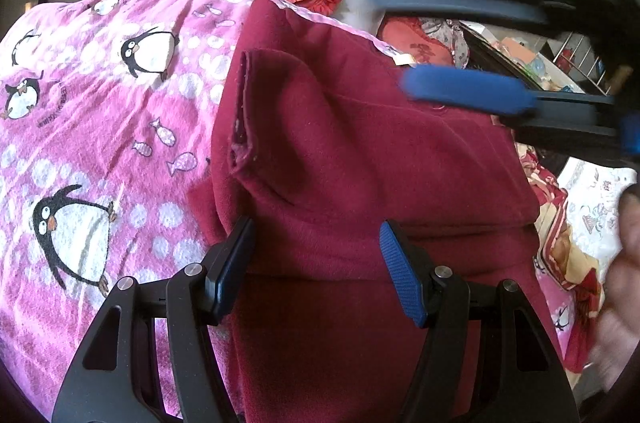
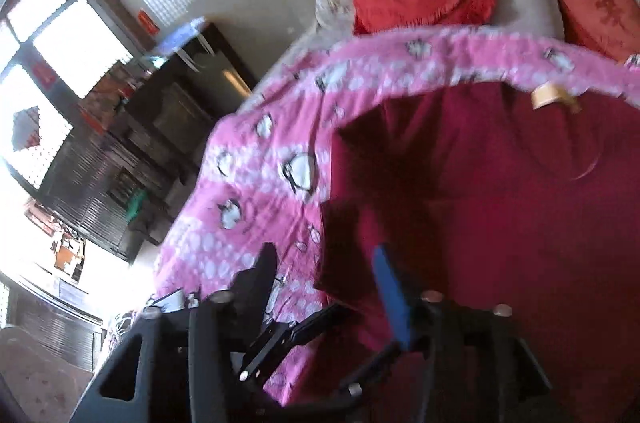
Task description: Fold small clothes
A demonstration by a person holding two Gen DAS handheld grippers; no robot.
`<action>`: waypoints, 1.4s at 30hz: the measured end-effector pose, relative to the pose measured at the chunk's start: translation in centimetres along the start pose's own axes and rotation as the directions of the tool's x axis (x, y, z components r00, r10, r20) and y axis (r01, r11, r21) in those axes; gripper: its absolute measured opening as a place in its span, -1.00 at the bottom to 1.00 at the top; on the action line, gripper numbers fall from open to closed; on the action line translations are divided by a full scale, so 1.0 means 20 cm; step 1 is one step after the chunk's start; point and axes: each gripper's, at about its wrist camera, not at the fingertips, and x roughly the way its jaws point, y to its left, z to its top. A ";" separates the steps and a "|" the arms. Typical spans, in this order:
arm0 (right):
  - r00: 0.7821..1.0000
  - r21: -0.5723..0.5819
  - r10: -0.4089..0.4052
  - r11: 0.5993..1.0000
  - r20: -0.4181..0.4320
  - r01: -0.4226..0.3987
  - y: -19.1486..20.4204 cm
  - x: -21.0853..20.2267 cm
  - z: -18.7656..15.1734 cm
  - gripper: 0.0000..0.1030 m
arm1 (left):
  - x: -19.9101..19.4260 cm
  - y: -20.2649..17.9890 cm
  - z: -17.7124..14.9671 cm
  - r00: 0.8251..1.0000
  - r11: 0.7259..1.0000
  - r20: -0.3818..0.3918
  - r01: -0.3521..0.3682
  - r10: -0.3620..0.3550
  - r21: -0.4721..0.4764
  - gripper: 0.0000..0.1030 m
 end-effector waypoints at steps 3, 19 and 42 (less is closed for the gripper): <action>0.999 -0.010 -0.016 1.000 0.031 0.016 -0.06 -0.15 -0.04 -0.03 | -0.02 0.03 0.00 1.000 0.999 -0.002 0.026 -0.026 -0.022 0.25; 0.901 0.245 -0.395 0.905 0.177 0.349 -0.96 -0.72 -0.32 -0.62 | 0.15 -0.12 0.21 0.984 0.975 -0.063 -0.157 0.168 0.155 0.53; 0.927 0.204 -0.337 0.931 0.163 0.303 -0.86 -0.95 -0.66 -0.52 | -0.25 -0.03 0.18 0.994 0.980 -0.047 -0.084 0.094 0.182 0.63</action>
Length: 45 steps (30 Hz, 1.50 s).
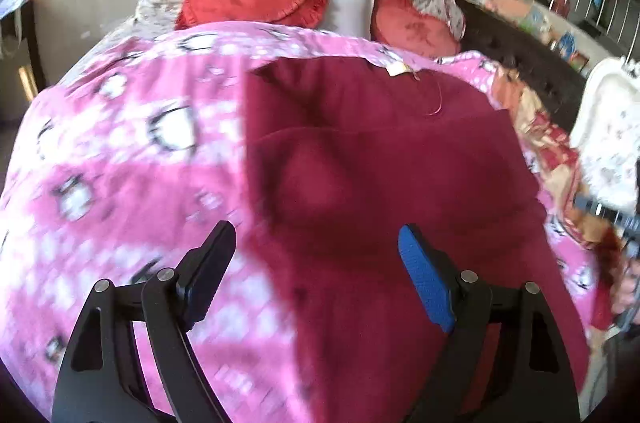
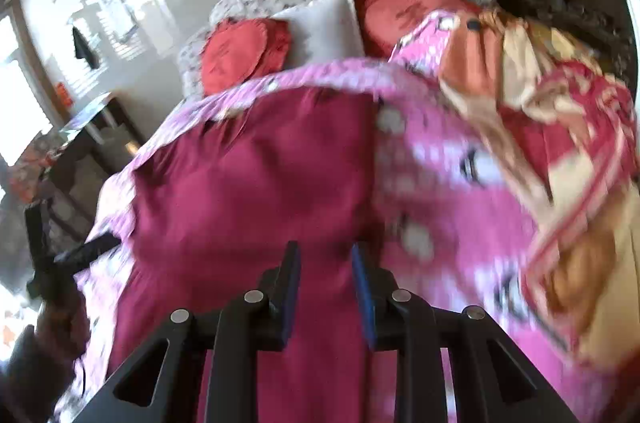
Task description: Fold small clothes
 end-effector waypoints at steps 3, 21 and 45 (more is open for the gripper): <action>1.000 -0.001 0.012 1.000 -0.002 -0.012 0.03 -0.07 -0.16 -0.52 | -0.01 0.09 -0.11 0.994 0.997 -0.094 0.058 -0.064 -0.059 0.63; 1.000 -0.192 -0.015 0.981 0.009 0.016 0.25 0.16 -0.53 -0.51 | -0.14 -0.11 -0.60 0.733 0.785 -0.282 0.561 -0.619 -0.263 0.80; 0.998 0.028 0.053 0.998 -0.040 -0.052 -0.02 -0.53 -0.99 -0.34 | -0.36 -0.22 -0.86 0.867 0.892 -0.211 0.444 -0.452 -0.090 0.76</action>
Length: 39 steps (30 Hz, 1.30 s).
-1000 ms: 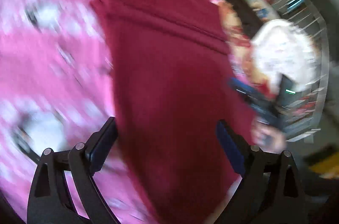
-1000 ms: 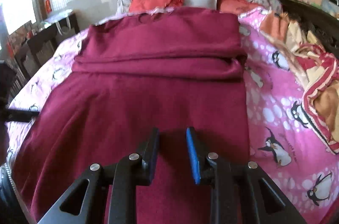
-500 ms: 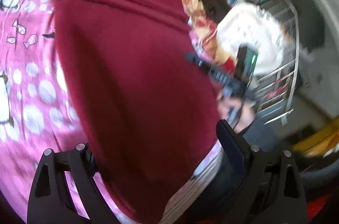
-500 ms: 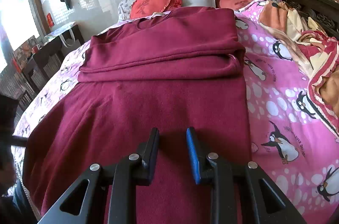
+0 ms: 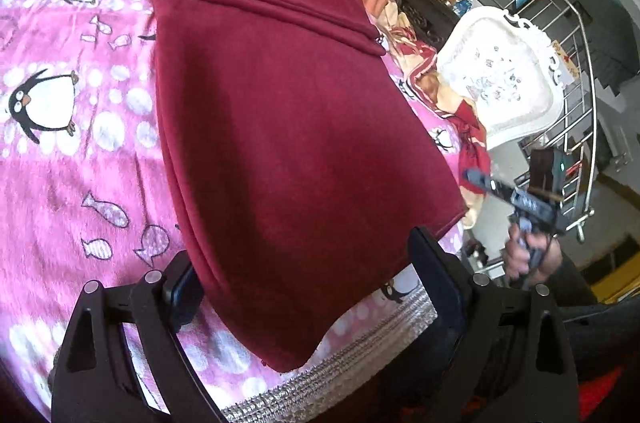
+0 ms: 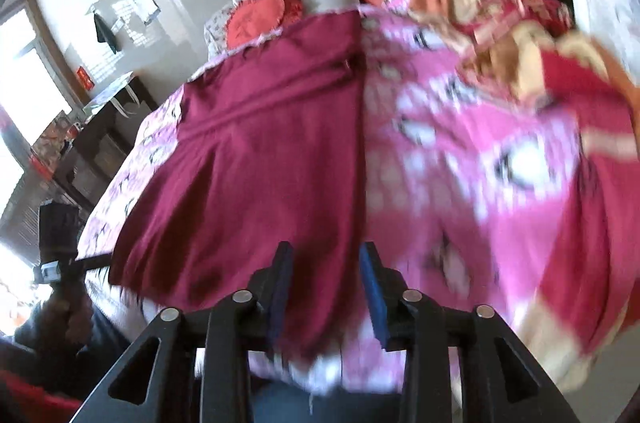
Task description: Fold small clothes
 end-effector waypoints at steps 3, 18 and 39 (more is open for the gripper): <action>0.999 0.048 0.048 0.998 -0.024 -0.047 -0.04 0.04 -0.08 -0.32 | 0.00 -0.01 -0.01 0.999 0.999 0.005 -0.044 0.044 0.010 0.57; 0.919 0.304 0.390 0.871 0.048 -0.386 -0.20 0.15 -0.16 -0.31 | -0.03 0.08 -0.03 0.998 0.998 0.053 -0.032 0.035 -0.058 0.24; 0.994 -0.013 0.093 0.996 0.064 -0.093 0.08 -0.04 -0.03 -0.87 | -0.15 0.10 -0.07 0.982 0.984 0.107 -0.142 0.153 -0.105 -0.88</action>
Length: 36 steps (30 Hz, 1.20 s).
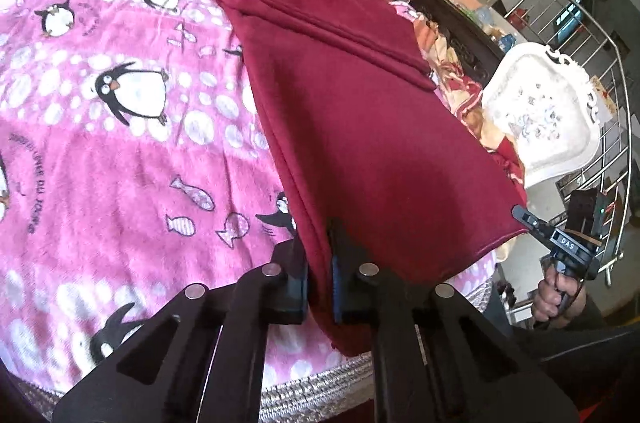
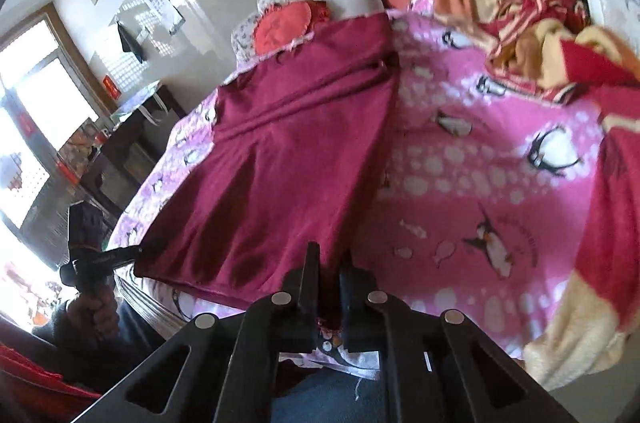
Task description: Fold small clothes
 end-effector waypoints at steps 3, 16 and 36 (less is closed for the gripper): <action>1.000 0.007 0.020 1.000 0.015 -0.020 0.01 -0.06 0.01 -0.87 | -0.05 -0.03 0.00 0.999 0.999 0.012 0.029 -0.029 0.016 -0.89; 0.998 -0.005 0.033 0.999 0.049 -0.032 0.02 -0.22 0.10 -0.88 | -0.14 -0.09 0.06 0.992 0.992 0.040 0.120 -0.121 0.025 -0.90; 0.970 -0.044 -0.188 0.979 0.153 0.197 -0.02 0.83 1.36 -0.88 | 0.46 0.21 1.40 0.979 0.986 0.149 -0.128 0.142 -0.105 -0.88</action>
